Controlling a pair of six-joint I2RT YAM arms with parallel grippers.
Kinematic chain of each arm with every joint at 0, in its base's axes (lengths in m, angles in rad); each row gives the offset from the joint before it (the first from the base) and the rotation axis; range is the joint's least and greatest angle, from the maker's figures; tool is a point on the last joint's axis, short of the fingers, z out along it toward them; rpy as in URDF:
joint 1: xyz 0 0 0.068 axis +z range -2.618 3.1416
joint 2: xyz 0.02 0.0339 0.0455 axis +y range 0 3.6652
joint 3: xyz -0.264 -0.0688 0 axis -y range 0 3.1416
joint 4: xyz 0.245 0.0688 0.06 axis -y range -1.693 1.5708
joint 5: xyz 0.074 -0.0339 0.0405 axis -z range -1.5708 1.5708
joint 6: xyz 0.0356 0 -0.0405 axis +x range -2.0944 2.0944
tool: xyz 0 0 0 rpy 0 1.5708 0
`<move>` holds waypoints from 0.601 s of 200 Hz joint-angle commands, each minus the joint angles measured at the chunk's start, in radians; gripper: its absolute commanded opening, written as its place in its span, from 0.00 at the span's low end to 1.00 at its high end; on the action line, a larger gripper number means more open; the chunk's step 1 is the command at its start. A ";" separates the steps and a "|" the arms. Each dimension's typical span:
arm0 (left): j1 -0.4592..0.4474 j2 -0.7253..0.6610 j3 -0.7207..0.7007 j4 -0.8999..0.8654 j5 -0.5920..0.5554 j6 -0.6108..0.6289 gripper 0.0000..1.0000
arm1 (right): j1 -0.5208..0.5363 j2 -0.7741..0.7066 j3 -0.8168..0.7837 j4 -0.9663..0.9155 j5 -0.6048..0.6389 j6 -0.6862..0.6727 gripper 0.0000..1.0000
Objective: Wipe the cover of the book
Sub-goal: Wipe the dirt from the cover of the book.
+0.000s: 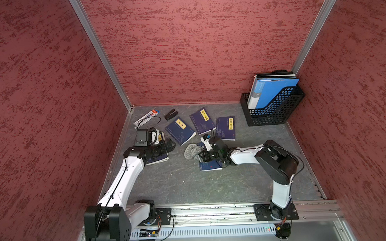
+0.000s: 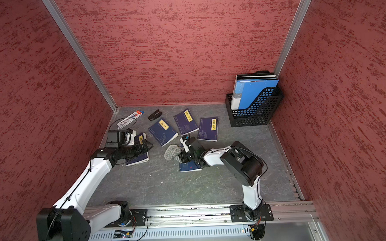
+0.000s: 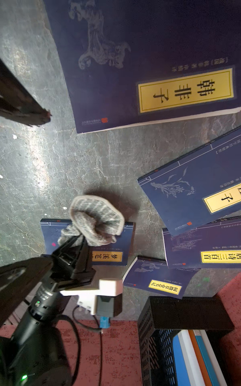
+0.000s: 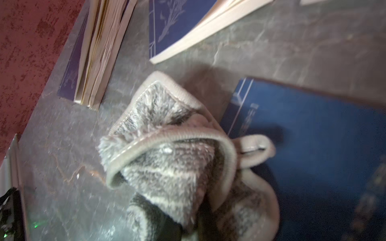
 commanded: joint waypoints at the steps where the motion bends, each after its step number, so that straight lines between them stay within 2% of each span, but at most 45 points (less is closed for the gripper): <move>1: 0.012 -0.032 0.002 -0.012 0.007 0.006 1.00 | -0.039 0.090 0.019 -0.163 0.025 -0.067 0.04; 39: 0.021 -0.038 0.001 -0.009 0.009 -0.002 1.00 | -0.038 0.088 0.029 -0.194 0.002 -0.087 0.04; 75: 0.023 -0.035 -0.006 0.001 0.010 -0.009 1.00 | 0.026 -0.038 -0.159 -0.167 0.001 -0.059 0.03; 120: 0.026 -0.011 -0.011 0.010 0.011 -0.009 1.00 | 0.144 -0.136 -0.343 -0.106 0.013 0.059 0.04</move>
